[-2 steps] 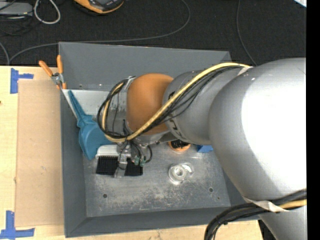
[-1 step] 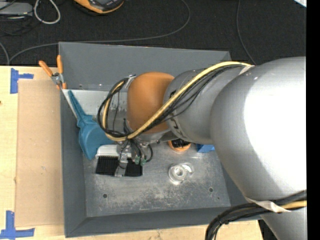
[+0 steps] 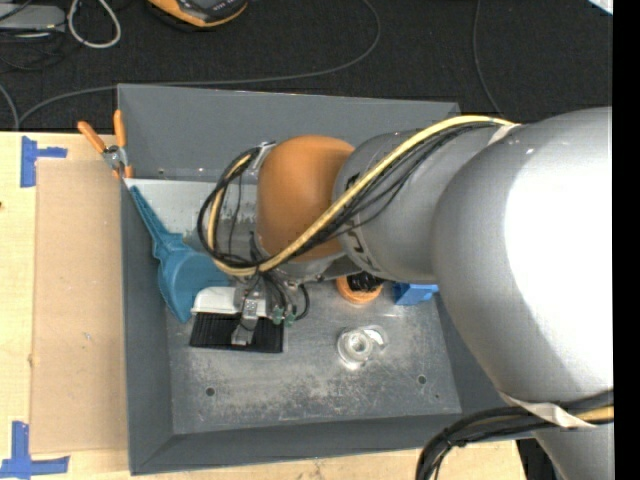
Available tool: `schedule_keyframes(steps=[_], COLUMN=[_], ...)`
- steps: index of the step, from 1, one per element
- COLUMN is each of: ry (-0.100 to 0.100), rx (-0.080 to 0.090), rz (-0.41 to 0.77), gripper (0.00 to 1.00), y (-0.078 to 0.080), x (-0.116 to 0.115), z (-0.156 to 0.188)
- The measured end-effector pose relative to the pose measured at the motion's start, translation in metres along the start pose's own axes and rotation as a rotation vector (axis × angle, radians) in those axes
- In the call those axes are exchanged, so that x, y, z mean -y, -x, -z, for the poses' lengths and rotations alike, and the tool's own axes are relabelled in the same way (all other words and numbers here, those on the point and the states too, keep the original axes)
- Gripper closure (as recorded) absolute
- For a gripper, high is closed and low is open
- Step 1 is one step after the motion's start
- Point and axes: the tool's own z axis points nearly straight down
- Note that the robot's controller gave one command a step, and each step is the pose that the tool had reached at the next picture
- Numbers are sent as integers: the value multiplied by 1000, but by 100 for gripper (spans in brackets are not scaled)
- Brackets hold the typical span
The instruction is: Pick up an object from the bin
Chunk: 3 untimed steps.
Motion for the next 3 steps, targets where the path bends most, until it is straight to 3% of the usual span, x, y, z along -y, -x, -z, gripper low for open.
schedule_keyframes(steps=[3], ry=[-2], rx=[-1], rz=[-1], gripper=[100], y=[0], x=[2], z=[72])
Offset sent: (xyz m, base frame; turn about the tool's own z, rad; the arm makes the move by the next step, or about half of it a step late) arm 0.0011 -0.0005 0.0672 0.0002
